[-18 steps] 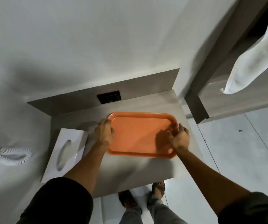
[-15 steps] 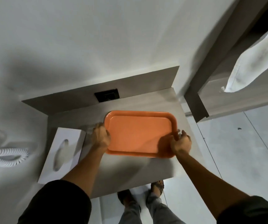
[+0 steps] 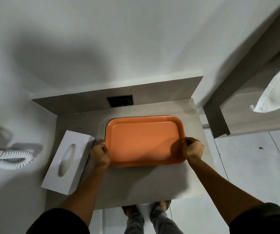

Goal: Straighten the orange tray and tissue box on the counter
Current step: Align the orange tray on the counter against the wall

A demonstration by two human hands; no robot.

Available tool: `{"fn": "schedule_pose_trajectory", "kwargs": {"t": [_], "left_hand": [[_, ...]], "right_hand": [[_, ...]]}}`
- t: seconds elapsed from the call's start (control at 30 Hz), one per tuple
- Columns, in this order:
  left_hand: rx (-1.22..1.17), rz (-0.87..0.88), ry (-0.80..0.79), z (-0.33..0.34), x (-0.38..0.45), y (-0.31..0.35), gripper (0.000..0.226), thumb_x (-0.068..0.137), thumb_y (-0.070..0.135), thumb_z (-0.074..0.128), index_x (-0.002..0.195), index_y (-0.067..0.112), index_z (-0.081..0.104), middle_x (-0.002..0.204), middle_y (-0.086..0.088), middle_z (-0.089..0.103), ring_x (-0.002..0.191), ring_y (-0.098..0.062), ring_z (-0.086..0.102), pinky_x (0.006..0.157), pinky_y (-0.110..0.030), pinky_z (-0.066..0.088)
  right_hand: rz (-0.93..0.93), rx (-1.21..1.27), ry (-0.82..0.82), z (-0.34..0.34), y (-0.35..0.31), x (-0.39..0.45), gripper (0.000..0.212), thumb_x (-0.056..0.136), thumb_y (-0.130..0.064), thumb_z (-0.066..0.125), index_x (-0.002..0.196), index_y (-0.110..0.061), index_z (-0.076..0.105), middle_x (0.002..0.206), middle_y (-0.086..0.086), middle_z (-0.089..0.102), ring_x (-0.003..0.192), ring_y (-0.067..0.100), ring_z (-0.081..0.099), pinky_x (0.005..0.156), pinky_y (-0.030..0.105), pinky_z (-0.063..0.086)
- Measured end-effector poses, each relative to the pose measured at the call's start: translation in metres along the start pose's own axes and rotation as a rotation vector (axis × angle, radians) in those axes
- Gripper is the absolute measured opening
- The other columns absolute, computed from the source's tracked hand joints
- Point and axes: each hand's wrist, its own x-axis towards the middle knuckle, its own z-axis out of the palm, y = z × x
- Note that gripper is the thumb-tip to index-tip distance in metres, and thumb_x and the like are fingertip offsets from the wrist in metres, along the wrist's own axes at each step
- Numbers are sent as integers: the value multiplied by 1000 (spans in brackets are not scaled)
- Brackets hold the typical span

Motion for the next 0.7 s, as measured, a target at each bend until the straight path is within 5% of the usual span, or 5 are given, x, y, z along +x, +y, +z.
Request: {"fn": "schedule_pose_trajectory", "kwargs": {"t": [0.3,0.4,0.53,0.63,0.7], "left_hand": [[-46,35,53,3,8,-17,30,110,4,51,128,-10,70,129,-30,73,126,-45,69,110,-55,54],[94,179,99,8,1,-29,46,112,21,53,152,0,56,156,-25,57,148,-43,54,121,-55,48],[258,591,68,21,-22,-55,72,108,40,55,169,10,31,178,-15,29,166,-34,29,133,-51,30],[374,790,-72,33,-43,-80,81,107,47,55,172,12,22,183,-10,10,171,-31,11,137,-54,16],[456,848,-134,40,-56,-95,81,107,56,46,171,11,25,183,-13,11,171,-34,13,136,-60,19]], "right_hand": [[-96,17,-22,14,-17,24,27,107,-10,70,132,-4,81,127,24,82,122,46,76,113,52,60],[-198,16,2,16,-8,15,35,111,-17,66,142,-2,72,136,27,75,128,48,71,115,55,57],[-633,-203,-13,22,27,-22,68,111,-43,51,171,-11,37,171,23,41,156,42,42,130,62,36],[-1042,-443,-199,29,64,-46,75,113,-46,46,178,-24,16,188,5,14,174,30,15,138,67,14],[-1205,-575,-247,35,93,-58,76,114,-45,48,178,-19,17,189,7,5,176,31,8,136,67,18]]}}
